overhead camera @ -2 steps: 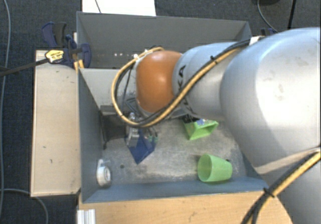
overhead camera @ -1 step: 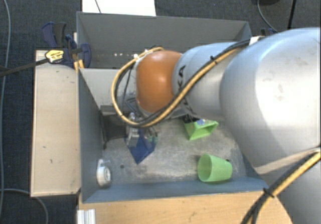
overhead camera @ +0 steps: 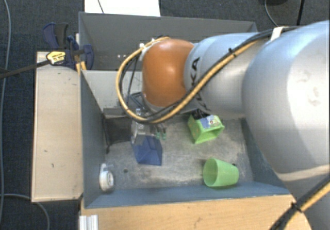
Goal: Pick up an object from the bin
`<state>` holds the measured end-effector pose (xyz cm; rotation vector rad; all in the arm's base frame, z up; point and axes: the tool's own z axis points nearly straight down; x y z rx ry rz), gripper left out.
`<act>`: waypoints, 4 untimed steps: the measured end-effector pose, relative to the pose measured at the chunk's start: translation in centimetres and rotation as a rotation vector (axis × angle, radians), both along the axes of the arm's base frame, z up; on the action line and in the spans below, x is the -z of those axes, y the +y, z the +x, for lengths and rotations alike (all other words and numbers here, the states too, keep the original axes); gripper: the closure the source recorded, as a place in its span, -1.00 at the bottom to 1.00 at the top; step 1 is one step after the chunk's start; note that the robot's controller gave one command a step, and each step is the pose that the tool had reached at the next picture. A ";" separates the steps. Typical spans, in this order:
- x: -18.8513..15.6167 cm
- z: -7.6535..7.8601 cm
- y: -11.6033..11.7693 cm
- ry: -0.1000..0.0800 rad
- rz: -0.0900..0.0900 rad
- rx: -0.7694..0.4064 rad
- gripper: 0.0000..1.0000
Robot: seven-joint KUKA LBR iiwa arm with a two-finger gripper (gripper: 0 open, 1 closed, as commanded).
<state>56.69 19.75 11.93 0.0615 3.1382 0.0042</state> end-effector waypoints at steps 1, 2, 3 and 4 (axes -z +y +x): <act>-0.8 -0.8 -2.6 -0.022 0.008 -0.016 1.00; -0.8 -1.3 -3.4 0.010 -0.004 -0.018 1.00; -6.7 -0.6 -2.6 -0.009 0.002 -0.062 1.00; -12.3 -0.5 -2.2 -0.012 0.003 -0.074 1.00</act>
Offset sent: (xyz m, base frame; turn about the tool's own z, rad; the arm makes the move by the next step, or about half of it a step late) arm -0.0014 -0.0250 0.1050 -0.0348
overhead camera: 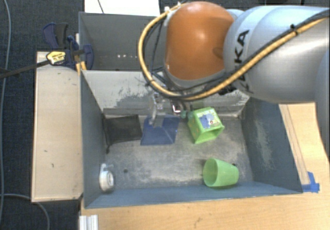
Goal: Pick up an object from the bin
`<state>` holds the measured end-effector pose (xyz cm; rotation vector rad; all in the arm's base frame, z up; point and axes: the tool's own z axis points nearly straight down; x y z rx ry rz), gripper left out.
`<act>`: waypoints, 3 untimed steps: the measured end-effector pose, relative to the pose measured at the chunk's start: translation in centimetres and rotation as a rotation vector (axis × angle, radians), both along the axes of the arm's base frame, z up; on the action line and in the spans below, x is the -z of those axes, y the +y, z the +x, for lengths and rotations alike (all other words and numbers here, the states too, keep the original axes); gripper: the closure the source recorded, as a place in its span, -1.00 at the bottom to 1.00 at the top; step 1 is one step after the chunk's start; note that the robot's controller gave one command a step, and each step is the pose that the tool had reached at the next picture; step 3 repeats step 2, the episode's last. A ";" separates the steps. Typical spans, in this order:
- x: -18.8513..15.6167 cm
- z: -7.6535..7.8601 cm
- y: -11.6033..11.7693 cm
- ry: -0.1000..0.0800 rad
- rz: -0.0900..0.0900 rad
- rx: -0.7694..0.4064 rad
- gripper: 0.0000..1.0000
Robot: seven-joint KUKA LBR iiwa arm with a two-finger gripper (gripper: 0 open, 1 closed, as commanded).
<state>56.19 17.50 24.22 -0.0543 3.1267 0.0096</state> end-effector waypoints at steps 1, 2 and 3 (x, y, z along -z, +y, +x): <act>-2.8 0.2 -0.6 -0.003 0.000 -0.053 1.00; 0.6 -2.7 -2.3 -0.004 0.004 0.135 1.00; 0.6 -2.7 -2.3 -0.004 0.004 0.135 1.00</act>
Offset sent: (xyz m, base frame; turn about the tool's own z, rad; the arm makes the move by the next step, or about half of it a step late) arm -0.0586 -0.0388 -0.0424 0.2808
